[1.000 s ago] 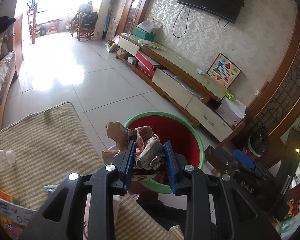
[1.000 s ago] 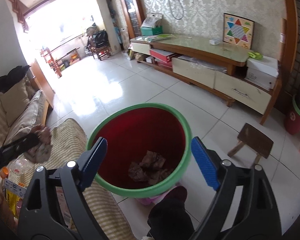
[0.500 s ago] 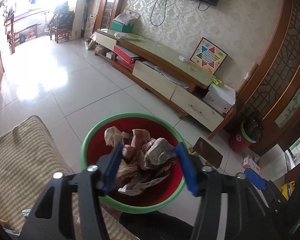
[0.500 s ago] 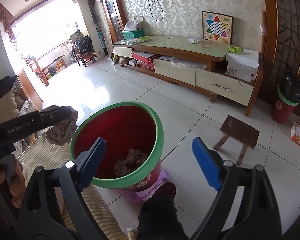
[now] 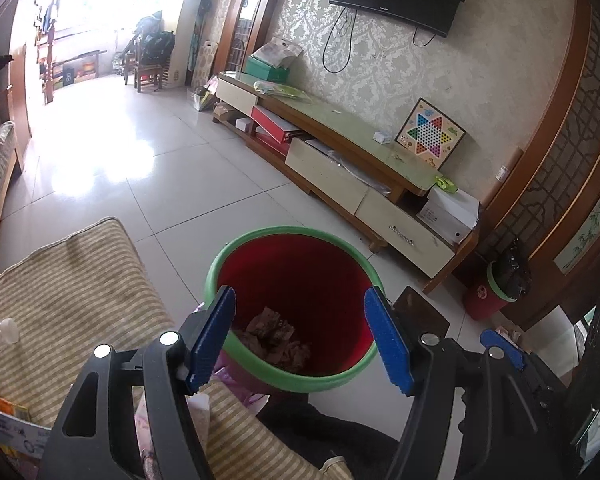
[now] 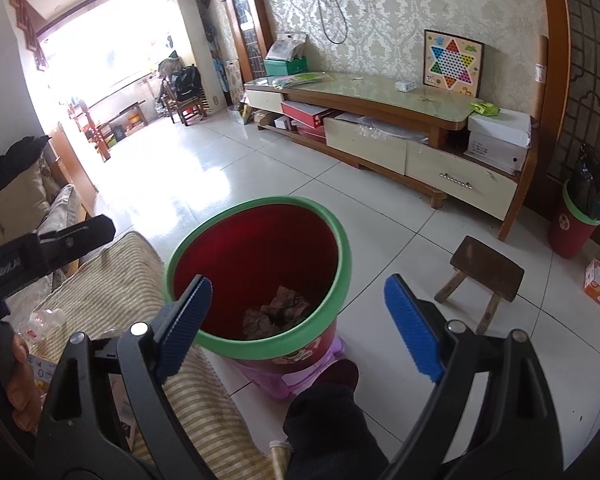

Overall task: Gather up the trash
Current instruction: 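Grasp the yellow carton with the left gripper while the right reaches for the toothpaste box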

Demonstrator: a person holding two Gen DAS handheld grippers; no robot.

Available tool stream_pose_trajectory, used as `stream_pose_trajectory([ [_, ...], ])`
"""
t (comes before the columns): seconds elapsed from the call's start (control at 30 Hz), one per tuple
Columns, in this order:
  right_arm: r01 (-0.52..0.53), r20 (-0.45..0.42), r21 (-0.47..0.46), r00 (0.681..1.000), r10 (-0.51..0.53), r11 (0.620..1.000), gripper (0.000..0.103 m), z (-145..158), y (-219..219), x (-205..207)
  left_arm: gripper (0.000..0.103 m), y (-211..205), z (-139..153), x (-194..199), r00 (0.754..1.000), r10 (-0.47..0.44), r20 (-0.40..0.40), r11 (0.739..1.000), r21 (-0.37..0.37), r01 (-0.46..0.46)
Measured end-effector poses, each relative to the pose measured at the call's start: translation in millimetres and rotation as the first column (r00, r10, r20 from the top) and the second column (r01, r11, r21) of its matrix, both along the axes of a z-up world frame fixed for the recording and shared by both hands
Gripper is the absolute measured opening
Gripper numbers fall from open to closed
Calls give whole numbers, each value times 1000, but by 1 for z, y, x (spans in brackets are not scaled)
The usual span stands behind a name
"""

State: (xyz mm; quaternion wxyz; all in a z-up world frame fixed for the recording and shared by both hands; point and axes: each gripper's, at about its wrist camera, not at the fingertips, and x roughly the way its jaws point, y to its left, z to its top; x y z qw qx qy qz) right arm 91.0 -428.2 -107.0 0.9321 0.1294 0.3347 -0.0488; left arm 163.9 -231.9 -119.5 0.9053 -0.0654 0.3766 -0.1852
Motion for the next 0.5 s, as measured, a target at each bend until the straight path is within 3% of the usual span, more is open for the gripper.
stream_pose_trajectory([
  [0.3, -131, 17, -17, 991, 131, 991, 87, 17, 60, -10, 64, 86, 12, -73, 988, 152, 26, 987, 42, -153],
  [0.5, -250, 8, -24, 968, 250, 968, 87, 21, 105, -16, 64, 176, 4, -110, 940, 342, 1, 937, 72, -341],
])
